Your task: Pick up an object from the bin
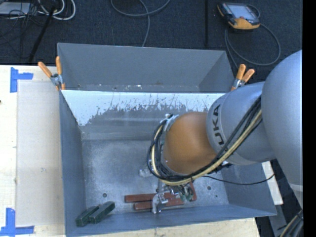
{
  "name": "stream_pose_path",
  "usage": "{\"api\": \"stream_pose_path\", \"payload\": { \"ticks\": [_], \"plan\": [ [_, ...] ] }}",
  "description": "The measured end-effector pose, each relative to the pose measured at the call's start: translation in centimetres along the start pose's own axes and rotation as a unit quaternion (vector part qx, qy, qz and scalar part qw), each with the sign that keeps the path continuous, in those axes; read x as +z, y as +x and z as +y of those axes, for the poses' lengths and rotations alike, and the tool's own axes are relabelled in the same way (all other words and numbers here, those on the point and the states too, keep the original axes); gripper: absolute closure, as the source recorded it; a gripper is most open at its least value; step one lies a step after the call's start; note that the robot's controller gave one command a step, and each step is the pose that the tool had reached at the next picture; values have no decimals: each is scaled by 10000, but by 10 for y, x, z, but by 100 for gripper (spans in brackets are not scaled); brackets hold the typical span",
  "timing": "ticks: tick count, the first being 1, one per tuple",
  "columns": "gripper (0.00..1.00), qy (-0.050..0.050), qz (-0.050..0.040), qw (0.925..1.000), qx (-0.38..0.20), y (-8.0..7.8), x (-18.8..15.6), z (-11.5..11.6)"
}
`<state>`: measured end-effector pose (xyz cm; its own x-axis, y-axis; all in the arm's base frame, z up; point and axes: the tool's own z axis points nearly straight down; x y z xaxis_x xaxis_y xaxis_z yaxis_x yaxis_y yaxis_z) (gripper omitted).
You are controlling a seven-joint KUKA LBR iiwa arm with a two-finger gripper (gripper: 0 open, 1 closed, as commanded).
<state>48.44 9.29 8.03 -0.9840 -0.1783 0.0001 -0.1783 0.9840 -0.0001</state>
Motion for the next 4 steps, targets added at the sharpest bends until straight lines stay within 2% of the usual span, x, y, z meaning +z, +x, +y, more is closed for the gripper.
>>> {"api": "stream_pose_path", "payload": {
  "ticks": [1, 3, 4],
  "plan": [
    [100, -23, -83, 9986, -530, -20, 5, -5],
    [100, -23, -65, 9986, -528, -19, 3, -5],
    [100, -10, 31, 9986, -526, -15, -11, -5]
  ]
}}
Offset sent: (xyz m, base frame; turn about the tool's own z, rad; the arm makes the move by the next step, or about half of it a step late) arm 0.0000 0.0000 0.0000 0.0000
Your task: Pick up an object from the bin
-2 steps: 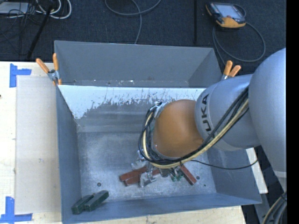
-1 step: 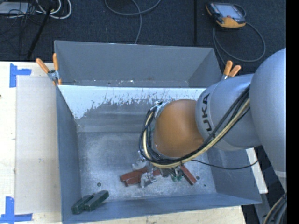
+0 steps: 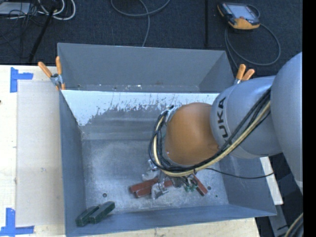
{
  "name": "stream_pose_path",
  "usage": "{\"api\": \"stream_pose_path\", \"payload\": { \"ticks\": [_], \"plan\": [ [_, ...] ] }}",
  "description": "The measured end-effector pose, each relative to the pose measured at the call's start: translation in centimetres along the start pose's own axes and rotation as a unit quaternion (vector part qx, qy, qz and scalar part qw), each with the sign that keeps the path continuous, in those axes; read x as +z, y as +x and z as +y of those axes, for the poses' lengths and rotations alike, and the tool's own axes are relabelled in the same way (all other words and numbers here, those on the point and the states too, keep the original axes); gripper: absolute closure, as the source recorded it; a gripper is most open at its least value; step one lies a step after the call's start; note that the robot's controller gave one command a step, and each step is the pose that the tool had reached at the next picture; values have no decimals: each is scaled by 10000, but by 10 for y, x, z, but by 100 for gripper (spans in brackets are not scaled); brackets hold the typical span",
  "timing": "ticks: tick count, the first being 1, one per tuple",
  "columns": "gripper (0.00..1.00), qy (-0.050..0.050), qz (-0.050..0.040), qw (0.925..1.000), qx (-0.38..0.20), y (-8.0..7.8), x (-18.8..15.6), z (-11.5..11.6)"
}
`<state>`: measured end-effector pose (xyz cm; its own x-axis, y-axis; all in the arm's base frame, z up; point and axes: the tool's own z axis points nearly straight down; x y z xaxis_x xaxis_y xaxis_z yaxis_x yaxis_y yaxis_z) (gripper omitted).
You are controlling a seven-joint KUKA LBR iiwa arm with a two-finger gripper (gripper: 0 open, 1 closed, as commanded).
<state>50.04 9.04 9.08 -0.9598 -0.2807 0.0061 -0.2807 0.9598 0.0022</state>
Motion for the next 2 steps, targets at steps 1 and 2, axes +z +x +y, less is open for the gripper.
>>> {"api": "stream_pose_path", "payload": {
  "ticks": [1, 2],
  "plan": [
    [100, 2, 14, 10000, 3, 0, -23, 0],
    [100, 4, 2, 10000, 3, -1, -47, 1]
  ]
}}
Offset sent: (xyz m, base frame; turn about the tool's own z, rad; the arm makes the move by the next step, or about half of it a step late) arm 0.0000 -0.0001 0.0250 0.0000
